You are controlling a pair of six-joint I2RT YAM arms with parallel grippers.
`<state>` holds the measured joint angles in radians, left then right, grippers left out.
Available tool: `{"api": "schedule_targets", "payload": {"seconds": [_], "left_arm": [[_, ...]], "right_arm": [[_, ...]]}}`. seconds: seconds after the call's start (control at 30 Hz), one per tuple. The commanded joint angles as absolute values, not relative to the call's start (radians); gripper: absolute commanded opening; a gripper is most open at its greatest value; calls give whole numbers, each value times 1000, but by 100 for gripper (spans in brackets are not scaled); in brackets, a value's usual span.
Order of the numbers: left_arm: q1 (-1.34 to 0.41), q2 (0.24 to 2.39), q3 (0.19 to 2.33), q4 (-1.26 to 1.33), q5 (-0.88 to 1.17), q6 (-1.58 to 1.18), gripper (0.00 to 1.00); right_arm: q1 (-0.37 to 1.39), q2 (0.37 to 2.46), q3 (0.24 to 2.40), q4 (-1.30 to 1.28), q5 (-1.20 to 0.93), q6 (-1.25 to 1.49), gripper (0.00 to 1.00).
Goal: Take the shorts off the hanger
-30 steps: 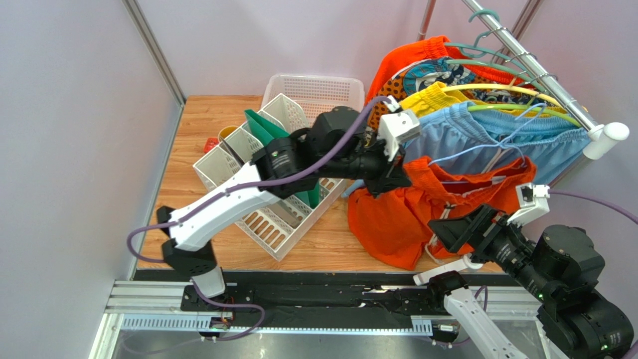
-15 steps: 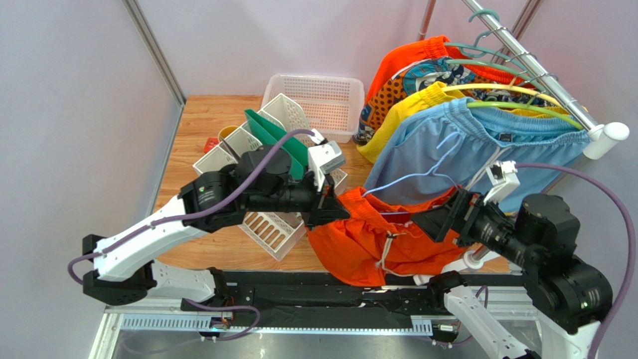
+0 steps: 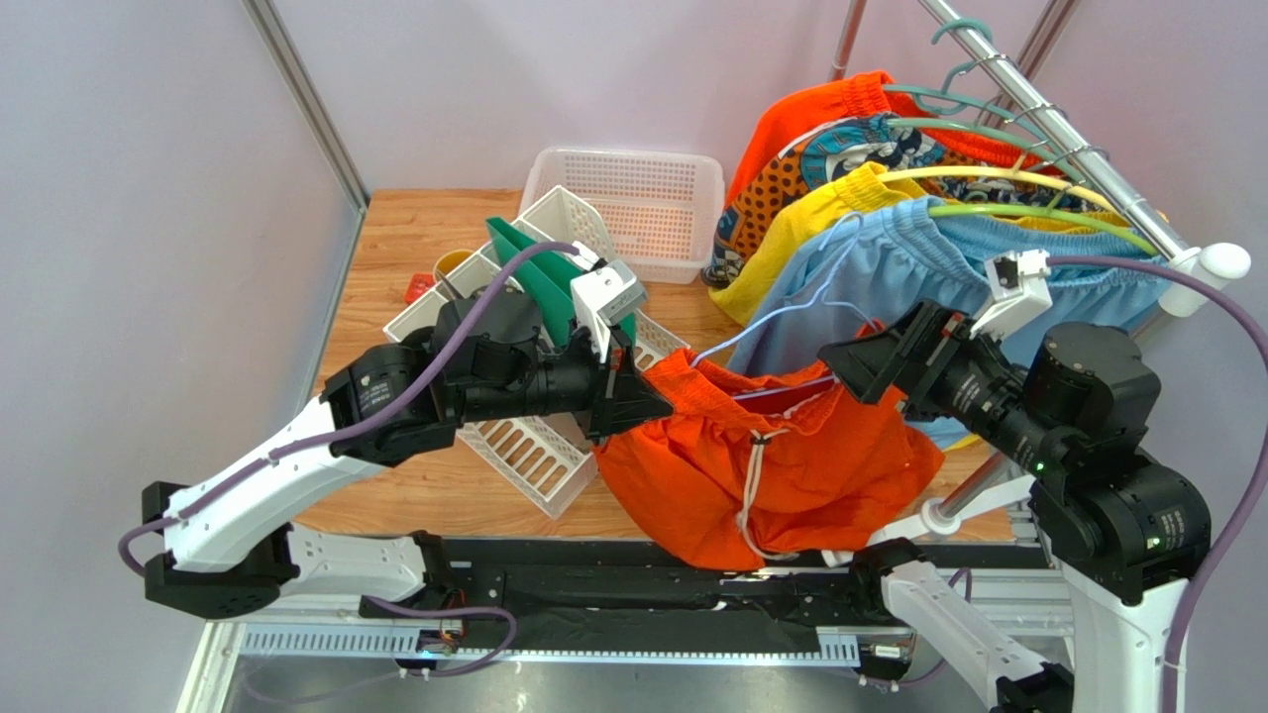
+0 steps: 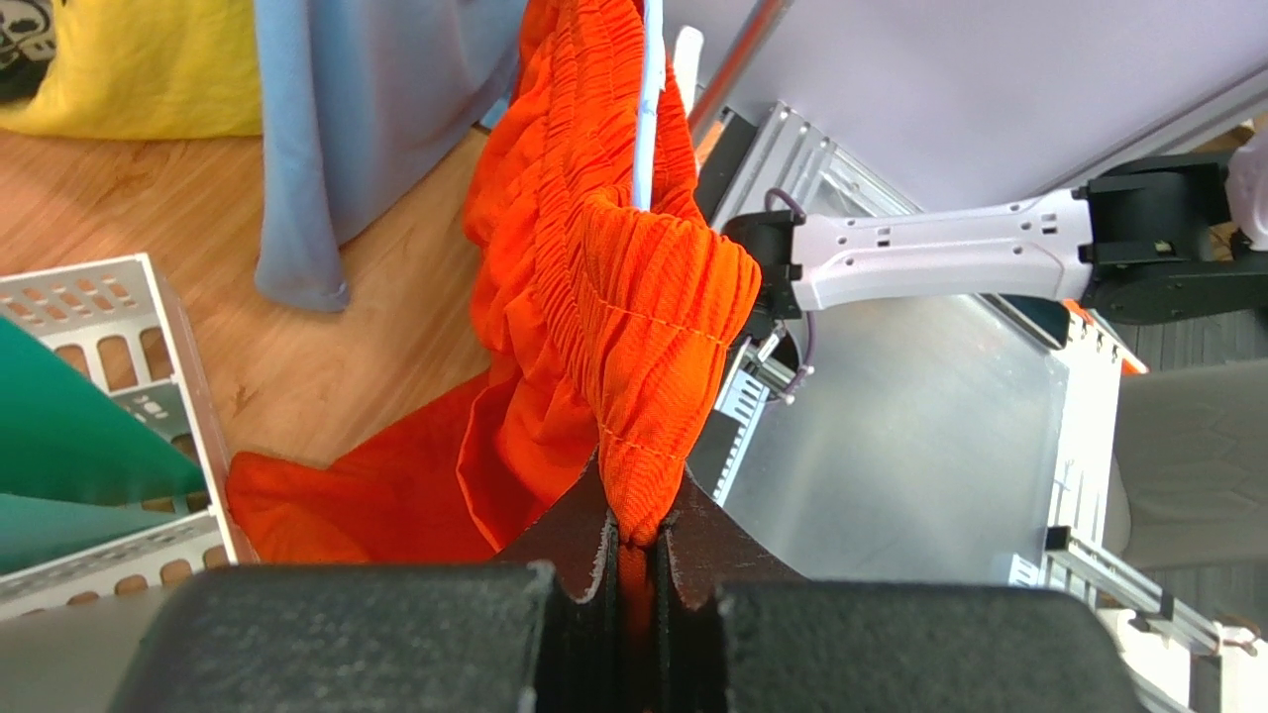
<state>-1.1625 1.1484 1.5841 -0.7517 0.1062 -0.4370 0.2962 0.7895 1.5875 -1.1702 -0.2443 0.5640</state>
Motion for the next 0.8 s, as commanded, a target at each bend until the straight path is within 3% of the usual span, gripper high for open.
{"api": "schedule_targets", "payload": {"seconds": [0.0, 0.4, 0.47, 0.77], "left_arm": [[-1151, 1112, 1574, -667, 101, -479, 0], [-1134, 1169, 1615, -657, 259, -417, 0], [-1124, 1180, 1627, -666, 264, -419, 0], [-1040, 1223, 1615, -558, 385, -526, 0]], "right_arm": [[301, 828, 1646, -1037, -247, 569, 93], [301, 946, 1692, -985, -155, 447, 93], [301, 960, 1700, -985, -143, 427, 85], [301, 870, 1543, -868, -170, 394, 80]]}}
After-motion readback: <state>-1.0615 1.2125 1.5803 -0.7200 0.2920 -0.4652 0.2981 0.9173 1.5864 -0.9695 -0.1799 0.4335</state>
